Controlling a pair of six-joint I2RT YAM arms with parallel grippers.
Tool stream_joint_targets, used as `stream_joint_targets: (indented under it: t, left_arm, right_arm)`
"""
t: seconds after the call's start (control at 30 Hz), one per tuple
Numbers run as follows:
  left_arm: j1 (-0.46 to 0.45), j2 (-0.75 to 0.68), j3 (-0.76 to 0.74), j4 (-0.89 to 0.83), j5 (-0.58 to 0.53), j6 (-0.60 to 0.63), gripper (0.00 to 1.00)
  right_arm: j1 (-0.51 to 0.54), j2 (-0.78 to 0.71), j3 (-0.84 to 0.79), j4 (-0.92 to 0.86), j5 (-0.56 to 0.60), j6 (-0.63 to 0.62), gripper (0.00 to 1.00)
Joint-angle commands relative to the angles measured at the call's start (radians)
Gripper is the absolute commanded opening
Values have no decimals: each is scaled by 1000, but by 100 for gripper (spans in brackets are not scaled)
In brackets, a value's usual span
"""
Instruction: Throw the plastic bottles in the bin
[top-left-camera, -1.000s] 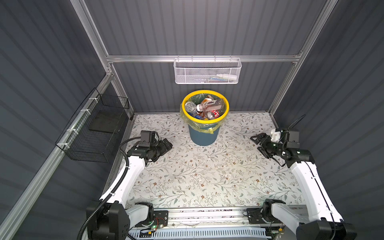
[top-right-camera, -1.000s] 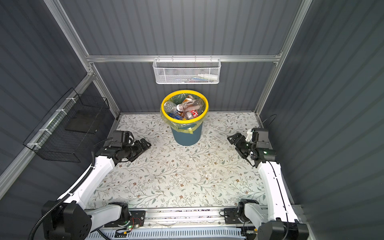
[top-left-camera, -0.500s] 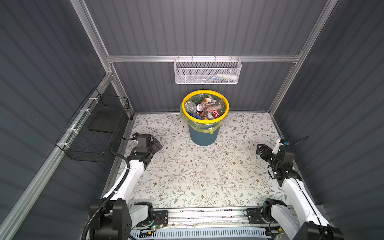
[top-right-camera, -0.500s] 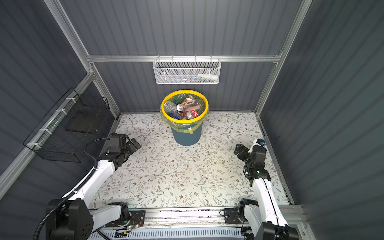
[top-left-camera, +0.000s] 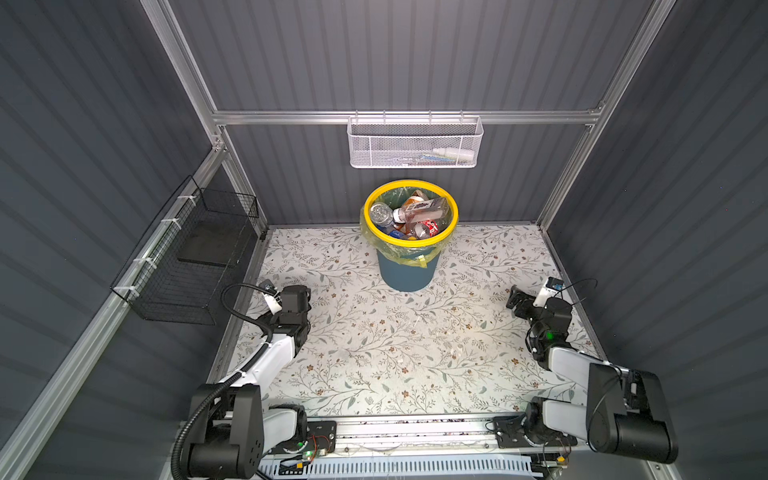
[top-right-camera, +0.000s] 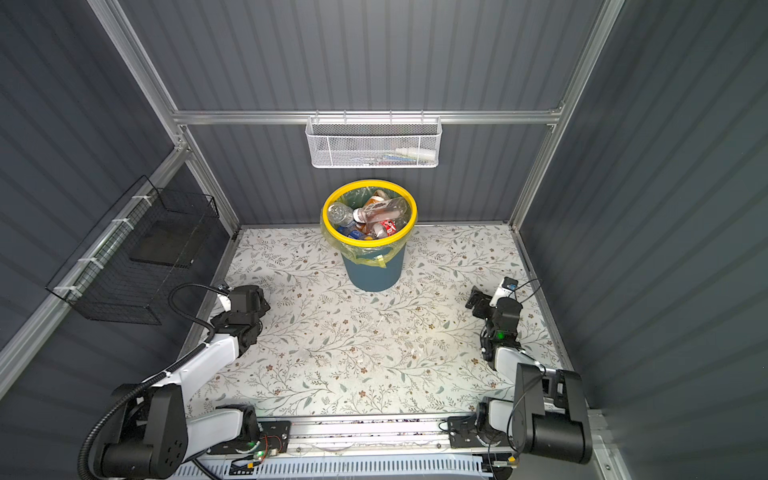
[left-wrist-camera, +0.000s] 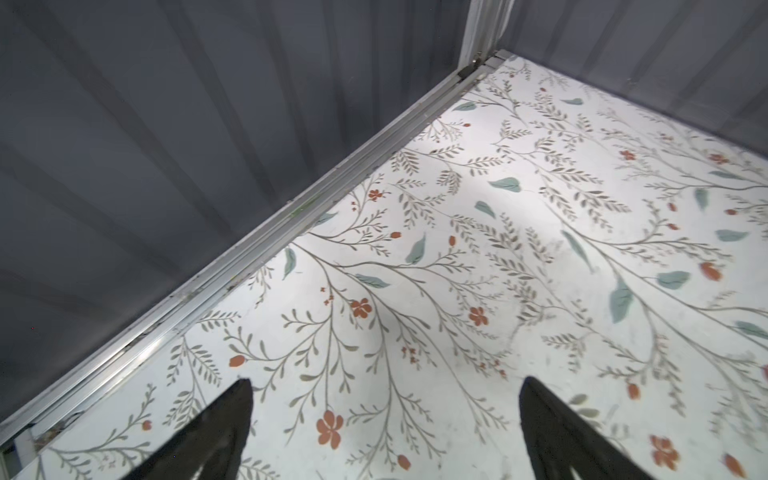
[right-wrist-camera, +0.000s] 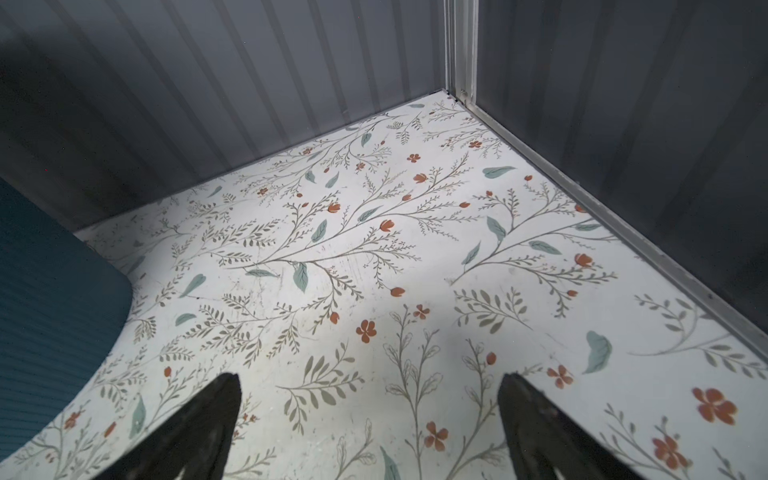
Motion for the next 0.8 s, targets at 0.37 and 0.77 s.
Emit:
stream_joint_targets:
  t: [0.37, 0.77]
  left_arm:
    - [-4, 278, -141, 761, 125, 296, 100]
    - [-45, 463, -60, 804, 293, 435, 100]
  right_arm:
    - [76, 149, 47, 203, 34, -122, 99]
    - [76, 146, 50, 192, 33, -122, 99]
